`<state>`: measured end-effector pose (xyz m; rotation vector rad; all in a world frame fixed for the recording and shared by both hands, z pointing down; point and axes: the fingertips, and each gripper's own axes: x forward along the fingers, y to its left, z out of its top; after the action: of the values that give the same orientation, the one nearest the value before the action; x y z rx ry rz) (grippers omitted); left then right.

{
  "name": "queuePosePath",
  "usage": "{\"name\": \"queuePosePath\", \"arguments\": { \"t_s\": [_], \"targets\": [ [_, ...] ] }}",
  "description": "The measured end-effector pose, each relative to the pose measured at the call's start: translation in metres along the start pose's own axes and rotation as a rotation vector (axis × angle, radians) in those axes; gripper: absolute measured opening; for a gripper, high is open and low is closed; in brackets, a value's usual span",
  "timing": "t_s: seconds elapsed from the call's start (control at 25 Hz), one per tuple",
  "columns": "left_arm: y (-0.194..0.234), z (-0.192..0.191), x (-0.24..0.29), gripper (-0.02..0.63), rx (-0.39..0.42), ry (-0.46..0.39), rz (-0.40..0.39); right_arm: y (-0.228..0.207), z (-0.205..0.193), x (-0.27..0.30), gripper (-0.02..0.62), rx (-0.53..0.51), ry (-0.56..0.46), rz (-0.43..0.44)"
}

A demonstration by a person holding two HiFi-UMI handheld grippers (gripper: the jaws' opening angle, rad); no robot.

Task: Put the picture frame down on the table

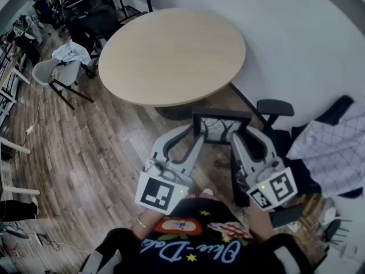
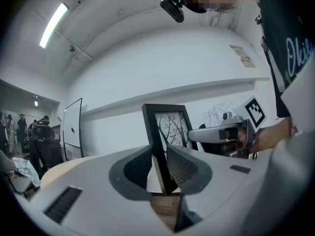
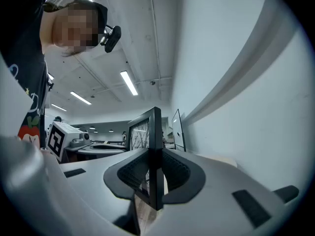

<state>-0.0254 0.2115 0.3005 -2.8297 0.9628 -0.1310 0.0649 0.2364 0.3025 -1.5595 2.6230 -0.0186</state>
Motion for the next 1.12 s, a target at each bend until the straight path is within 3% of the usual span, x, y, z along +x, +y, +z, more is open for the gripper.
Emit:
{"name": "queuePosePath", "arguments": {
  "t_s": [0.64, 1.12],
  "targets": [
    [-0.018, 0.004, 0.013, 0.094, 0.014, 0.006, -0.001, -0.017, 0.002, -0.013, 0.071, 0.012, -0.007, -0.004],
    [-0.033, 0.002, 0.015, 0.094, 0.021, 0.032, 0.045, -0.022, 0.003, -0.026, 0.071, -0.012, -0.007, 0.025]
  ]
}}
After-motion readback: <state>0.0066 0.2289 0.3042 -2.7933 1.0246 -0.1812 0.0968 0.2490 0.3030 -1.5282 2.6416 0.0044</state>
